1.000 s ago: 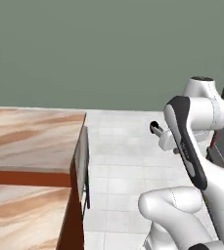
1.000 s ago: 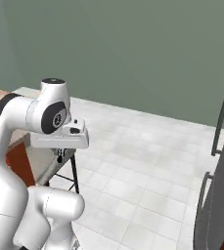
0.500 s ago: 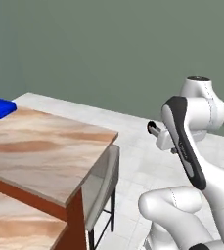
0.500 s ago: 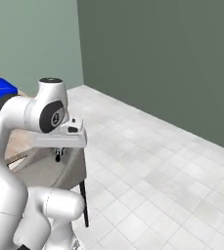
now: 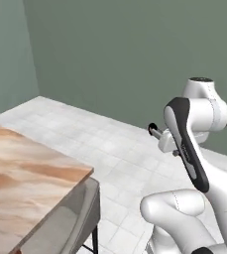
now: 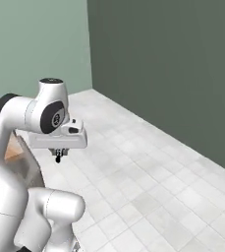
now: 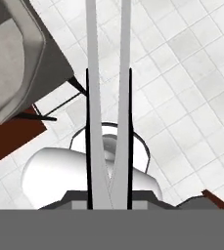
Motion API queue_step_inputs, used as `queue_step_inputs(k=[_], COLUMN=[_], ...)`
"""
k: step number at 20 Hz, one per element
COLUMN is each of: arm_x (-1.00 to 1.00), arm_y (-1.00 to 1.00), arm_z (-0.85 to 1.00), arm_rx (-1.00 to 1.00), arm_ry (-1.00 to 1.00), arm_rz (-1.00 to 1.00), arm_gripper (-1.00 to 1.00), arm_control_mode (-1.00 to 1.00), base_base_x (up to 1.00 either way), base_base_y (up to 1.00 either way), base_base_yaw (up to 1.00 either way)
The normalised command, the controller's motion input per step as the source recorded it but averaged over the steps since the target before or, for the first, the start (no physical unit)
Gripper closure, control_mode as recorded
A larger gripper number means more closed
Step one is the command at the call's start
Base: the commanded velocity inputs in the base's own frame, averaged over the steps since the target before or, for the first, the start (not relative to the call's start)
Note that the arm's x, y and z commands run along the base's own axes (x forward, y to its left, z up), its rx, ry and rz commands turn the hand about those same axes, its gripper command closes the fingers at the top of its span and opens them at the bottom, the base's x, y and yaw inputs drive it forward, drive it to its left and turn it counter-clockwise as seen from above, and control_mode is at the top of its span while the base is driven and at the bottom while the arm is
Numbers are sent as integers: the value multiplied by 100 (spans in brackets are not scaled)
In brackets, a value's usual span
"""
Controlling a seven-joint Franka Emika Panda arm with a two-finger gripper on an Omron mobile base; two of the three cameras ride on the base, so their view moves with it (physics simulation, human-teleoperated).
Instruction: Take the tongs from the drawer on the left and place them on the dining counter next to the tray containing the hot dog.
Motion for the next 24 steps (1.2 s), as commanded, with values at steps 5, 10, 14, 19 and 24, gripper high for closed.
queue_step_inputs(k=[5, 10, 14, 19, 24], arm_x=[0, 0, 0, 0, 0], arm_y=[0, 0, 0, 0, 0], arm_z=[0, 0, 0, 0, 0], arm_rx=[0, 0, 0, 0, 0], arm_ry=[0, 0, 0, 0, 0], arm_rz=[0, 0, 0, 0, 0], arm_gripper=[100, 100, 100, 100, 100], arm_control_mode=[100, 100, 100, 100, 100], base_base_x=[95, 51, 20, 0, 0], base_base_y=[-84, -71, -17, 0, -30], base_base_yaw=[52, 64, 91, 100, 92])
